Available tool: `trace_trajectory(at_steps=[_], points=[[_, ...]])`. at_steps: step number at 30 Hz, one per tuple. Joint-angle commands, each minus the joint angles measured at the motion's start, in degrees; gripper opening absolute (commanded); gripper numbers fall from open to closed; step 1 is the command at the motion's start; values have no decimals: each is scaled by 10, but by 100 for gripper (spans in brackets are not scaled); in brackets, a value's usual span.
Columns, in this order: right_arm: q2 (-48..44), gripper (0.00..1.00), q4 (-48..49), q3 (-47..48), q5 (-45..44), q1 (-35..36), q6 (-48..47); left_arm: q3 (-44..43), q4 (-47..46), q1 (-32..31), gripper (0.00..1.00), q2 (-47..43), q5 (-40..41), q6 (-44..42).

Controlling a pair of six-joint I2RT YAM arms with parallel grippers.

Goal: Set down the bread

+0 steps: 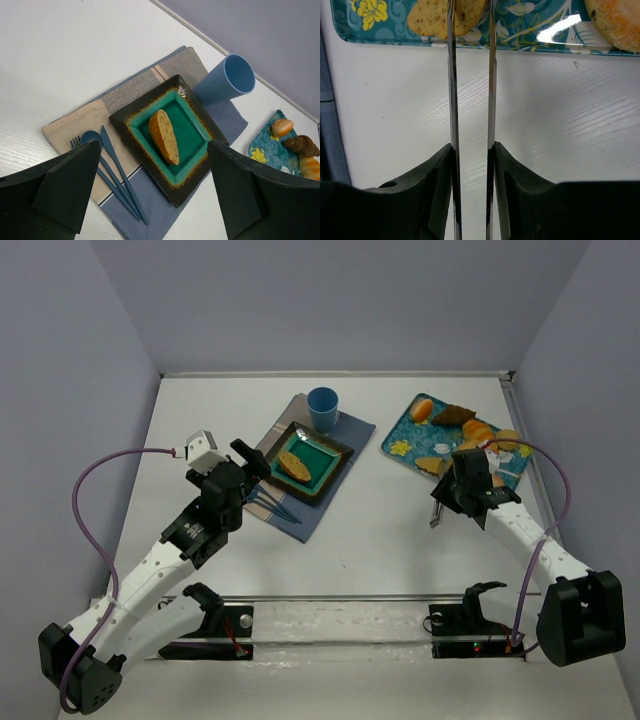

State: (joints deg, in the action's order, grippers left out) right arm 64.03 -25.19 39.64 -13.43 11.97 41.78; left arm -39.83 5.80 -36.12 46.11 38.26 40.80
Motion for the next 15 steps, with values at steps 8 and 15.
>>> trace_trajectory(at_steps=[8, 15], points=[[-58, 16, 61, -18, 3, -10, 31, 4, -22, 3, 99, -3, 19, 2], [-101, 7, 45, 19, -50, -10, -1, 3, -18, 3, 99, -7, 19, 3]])
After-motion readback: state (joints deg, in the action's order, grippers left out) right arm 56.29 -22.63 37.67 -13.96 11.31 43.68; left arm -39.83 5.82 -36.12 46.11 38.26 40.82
